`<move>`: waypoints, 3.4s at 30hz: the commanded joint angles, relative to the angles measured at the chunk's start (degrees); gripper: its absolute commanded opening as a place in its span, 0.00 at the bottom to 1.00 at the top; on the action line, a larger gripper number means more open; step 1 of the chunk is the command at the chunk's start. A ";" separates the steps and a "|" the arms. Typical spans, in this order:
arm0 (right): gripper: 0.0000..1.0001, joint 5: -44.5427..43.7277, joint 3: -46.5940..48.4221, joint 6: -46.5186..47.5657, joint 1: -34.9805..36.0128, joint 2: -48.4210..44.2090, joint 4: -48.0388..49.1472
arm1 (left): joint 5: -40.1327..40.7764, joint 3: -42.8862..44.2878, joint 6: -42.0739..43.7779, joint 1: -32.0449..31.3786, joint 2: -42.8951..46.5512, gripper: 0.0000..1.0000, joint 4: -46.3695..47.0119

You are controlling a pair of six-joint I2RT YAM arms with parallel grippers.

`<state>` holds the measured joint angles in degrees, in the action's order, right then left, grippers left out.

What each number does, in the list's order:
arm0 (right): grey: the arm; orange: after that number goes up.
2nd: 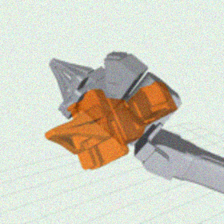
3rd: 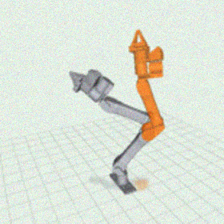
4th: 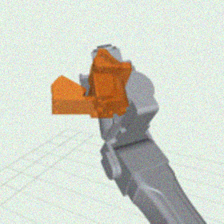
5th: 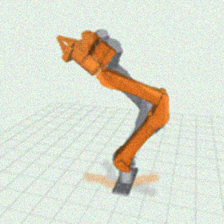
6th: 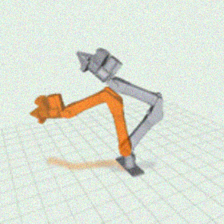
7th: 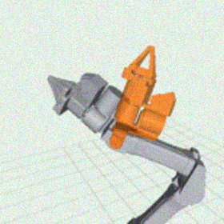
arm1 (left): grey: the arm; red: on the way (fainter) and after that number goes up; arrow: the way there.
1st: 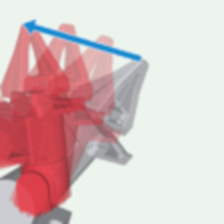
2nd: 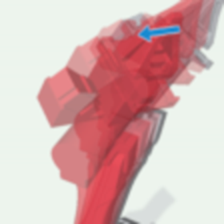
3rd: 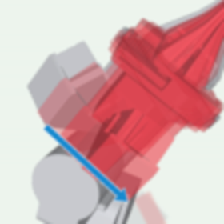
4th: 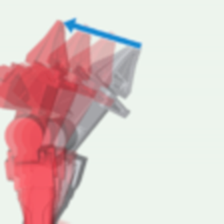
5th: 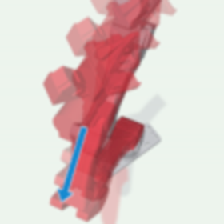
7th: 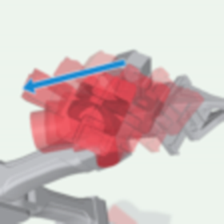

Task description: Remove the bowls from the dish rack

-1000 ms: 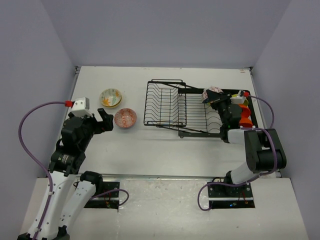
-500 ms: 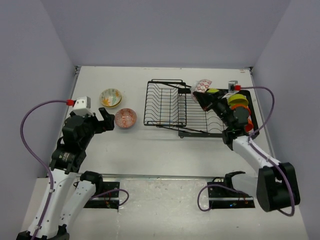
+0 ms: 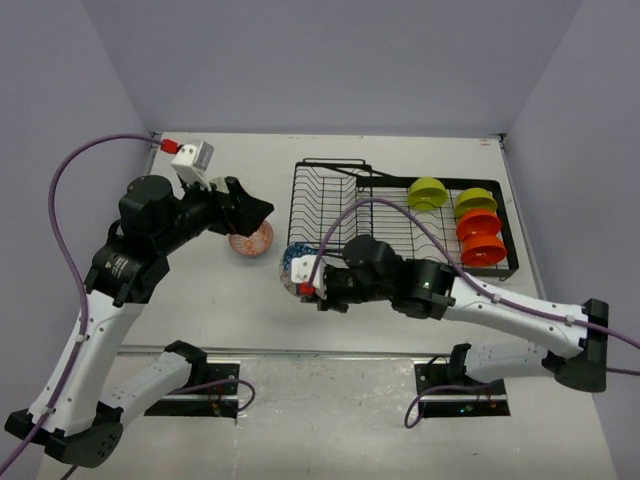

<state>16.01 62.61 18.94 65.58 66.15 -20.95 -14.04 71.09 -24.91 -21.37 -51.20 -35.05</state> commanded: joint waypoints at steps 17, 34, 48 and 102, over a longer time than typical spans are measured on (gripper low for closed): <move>0.00 -29.36 12.54 9.80 9.74 12.60 -10.43 | 13.34 -4.82 3.55 -17.21 -6.19 0.83 -11.62; 0.00 -46.24 11.75 12.88 14.05 16.64 9.96 | 28.89 -2.10 -1.54 -19.42 -6.20 0.00 -11.28; 0.83 -52.64 7.80 9.46 14.13 14.19 22.79 | 51.20 -5.08 -11.92 -19.24 1.90 0.00 -11.45; 0.99 -45.02 -20.86 -34.32 -1.95 -28.18 7.50 | 20.90 -20.02 -6.65 10.82 -32.83 0.00 20.02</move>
<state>-30.20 41.76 -14.59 63.68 38.46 -15.73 6.50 51.70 -30.04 -10.92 -85.14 -19.55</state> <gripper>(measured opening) 0.987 0.020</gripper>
